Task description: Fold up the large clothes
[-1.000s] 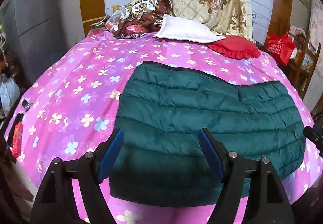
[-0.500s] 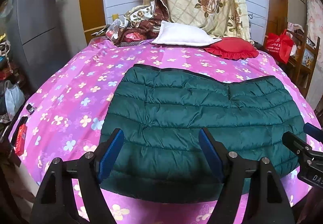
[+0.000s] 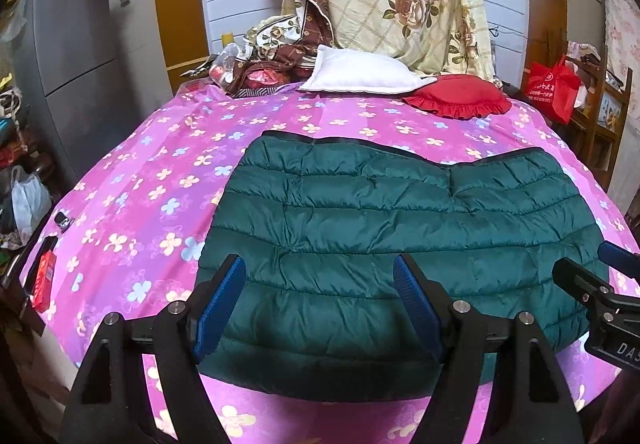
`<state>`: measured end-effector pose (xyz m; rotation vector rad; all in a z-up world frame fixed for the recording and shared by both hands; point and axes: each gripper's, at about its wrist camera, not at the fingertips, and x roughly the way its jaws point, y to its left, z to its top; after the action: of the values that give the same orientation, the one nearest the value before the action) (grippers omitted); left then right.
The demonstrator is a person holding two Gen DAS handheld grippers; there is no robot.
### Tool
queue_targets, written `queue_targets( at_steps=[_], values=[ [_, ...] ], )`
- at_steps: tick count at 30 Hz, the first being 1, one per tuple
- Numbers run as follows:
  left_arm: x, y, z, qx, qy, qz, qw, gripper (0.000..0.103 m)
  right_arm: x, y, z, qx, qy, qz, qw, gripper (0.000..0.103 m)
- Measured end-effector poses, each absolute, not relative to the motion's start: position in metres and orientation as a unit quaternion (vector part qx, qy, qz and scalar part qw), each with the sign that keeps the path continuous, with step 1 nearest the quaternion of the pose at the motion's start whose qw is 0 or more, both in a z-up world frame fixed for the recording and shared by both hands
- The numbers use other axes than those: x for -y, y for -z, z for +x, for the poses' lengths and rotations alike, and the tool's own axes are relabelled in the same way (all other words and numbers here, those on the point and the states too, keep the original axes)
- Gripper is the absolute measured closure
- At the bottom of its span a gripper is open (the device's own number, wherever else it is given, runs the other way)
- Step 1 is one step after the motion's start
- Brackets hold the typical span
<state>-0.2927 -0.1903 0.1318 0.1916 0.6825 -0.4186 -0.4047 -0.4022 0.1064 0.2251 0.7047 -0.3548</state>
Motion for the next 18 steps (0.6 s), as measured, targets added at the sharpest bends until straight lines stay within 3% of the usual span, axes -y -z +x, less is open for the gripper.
queue_targets(
  at_steps=[18],
  values=[
    [0.1901,-0.1258,-0.2919,-0.336,0.203,0.091,0.915,0.048,0.4037,-0.0990,-0.4002,-0.354,0.169,0.117,0.912,0.010]
  ],
)
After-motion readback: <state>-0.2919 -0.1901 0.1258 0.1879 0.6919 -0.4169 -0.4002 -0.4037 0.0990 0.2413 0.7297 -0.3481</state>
